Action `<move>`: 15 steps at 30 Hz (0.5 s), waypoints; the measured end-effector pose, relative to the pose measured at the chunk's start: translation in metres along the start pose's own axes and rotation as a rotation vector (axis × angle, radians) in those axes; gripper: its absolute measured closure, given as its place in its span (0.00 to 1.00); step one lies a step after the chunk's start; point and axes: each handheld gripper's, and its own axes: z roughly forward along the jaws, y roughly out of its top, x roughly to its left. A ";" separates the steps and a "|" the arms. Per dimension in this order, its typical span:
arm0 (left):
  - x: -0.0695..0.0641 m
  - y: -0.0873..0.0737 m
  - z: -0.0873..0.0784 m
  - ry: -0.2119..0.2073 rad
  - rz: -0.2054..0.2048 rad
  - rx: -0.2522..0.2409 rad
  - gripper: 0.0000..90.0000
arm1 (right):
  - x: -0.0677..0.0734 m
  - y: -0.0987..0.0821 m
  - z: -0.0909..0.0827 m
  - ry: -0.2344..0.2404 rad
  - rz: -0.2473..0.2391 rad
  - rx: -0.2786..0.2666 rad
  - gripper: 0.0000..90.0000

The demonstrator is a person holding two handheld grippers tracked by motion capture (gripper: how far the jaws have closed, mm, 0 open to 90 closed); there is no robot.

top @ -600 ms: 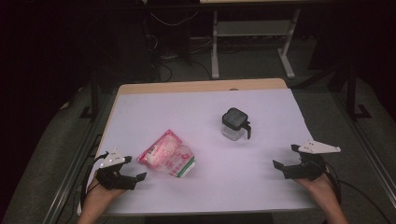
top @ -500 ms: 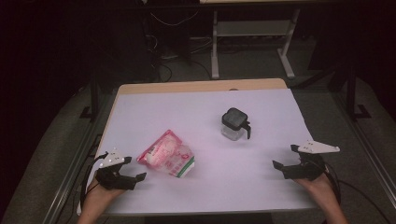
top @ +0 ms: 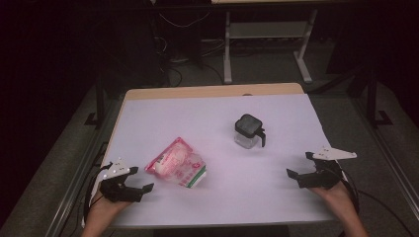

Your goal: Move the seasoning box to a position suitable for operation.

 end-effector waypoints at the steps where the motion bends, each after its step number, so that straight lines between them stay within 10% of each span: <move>1: 0.000 0.000 0.000 0.001 -0.001 0.000 0.13 | 0.000 0.001 0.000 0.001 -0.003 0.000 0.02; 15: -0.004 -0.001 0.003 -0.014 -0.011 -0.004 0.13 | -0.001 0.028 0.012 0.023 -0.013 0.035 0.02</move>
